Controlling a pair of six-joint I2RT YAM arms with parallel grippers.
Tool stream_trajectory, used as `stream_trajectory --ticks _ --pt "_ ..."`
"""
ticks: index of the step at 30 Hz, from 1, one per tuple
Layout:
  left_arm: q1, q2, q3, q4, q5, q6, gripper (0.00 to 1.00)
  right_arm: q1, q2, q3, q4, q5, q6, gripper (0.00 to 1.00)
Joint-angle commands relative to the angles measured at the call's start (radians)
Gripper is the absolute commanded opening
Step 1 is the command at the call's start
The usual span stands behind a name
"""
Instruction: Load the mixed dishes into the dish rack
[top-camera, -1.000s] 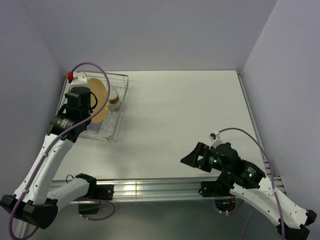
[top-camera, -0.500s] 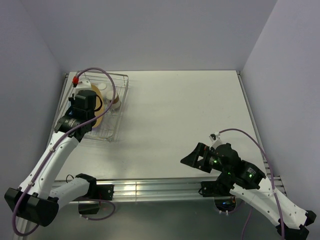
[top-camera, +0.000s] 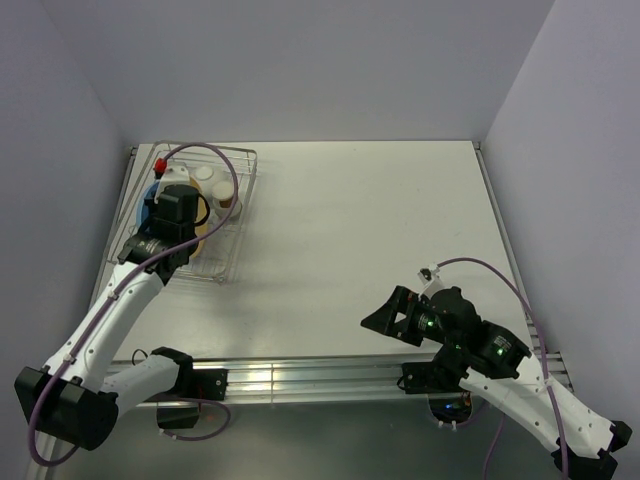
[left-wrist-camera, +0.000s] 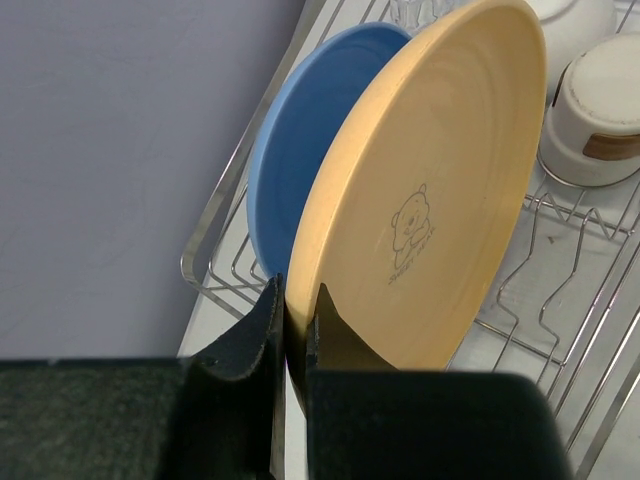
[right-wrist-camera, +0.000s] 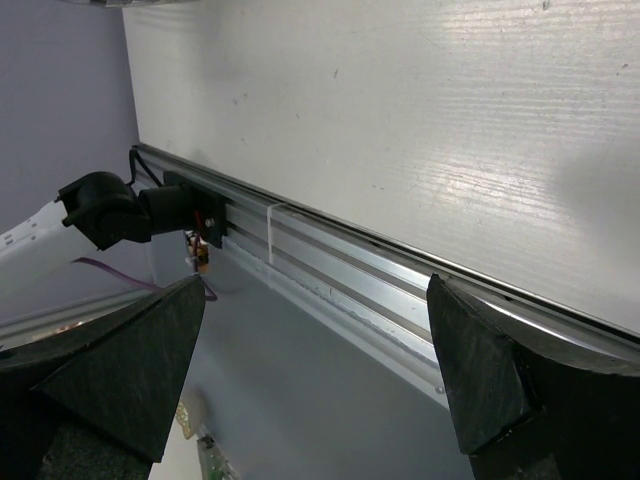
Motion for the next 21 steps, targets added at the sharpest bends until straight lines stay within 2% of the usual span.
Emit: stream_trajectory --ticks 1,21 --pt "0.004 0.007 0.011 0.061 0.012 0.015 0.0 -0.004 -0.011 -0.005 0.019 0.007 0.009 0.99" --pt "0.004 0.117 -0.008 0.058 0.127 0.019 0.0 -0.004 -0.019 -0.012 0.013 0.007 0.013 0.99"
